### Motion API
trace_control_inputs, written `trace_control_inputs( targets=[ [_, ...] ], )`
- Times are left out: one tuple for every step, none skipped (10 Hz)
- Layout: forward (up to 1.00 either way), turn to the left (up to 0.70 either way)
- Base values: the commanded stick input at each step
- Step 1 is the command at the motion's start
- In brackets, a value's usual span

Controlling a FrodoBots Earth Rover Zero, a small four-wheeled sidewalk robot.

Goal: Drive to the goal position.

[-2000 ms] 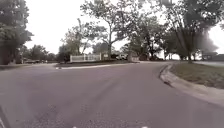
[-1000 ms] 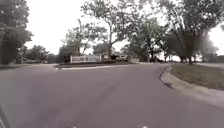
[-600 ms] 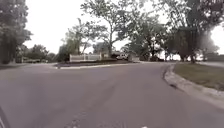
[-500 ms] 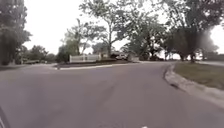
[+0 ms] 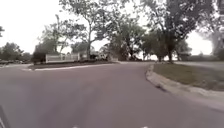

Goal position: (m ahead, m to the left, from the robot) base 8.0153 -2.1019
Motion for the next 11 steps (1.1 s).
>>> trace_control_inputs(
  targets=[
    [0.7,0.0],
    [0.7,0.0],
    [0.7,0.0],
    [0.7,0.0],
    [0.7,0.0],
    [0.7,0.0],
    [0.7,0.0],
    [0.7,0.0],
    [0.7,0.0],
    [0.7,0.0],
    [0.7,0.0]
  ],
)
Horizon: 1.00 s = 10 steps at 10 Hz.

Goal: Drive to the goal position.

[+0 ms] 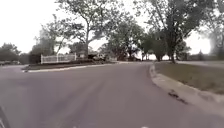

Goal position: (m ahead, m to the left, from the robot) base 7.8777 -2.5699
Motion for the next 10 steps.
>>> trace_control_inputs(
  targets=[
    [0.7,0.0],
    [0.7,0.0],
    [0.7,0.0],
    [0.7,0.0],
    [0.7,0.0],
    [0.7,0.0],
    [0.7,0.0],
    [0.7,0.0],
    [0.52,0.0],
    [0.13,-0.03]
  ],
)
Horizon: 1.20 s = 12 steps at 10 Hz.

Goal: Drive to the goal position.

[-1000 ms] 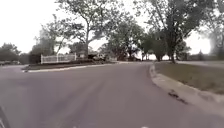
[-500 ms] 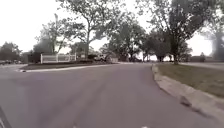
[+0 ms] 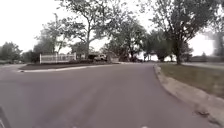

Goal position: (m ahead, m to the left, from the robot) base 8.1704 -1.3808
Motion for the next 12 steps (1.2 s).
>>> trace_control_inputs(
  targets=[
    [0.7,-0.35],
    [0.7,-0.35],
    [0.7,-0.35],
    [0.7,-0.35],
    [0.7,-0.35],
    [0.7,-0.26],
    [0.7,0.0],
    [0.7,0.0],
    [0.7,0.0],
    [0.7,0.0],
    [0.7,0.0],
    [0.7,0.0]
  ],
)
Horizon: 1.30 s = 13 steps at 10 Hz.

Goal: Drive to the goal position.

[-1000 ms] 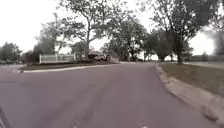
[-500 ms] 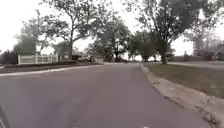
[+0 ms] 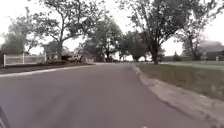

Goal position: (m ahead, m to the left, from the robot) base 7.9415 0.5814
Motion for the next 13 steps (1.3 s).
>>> trace_control_inputs(
  targets=[
    [0.7,0.0],
    [0.7,0.0],
    [0.7,0.0],
    [0.7,0.0],
    [0.7,0.0],
    [0.7,0.0],
    [0.7,0.0],
    [0.7,0.0],
    [0.7,0.0],
    [0.7,0.0],
    [0.7,0.0],
    [0.7,0.0],
    [0.7,0.0]
  ],
)
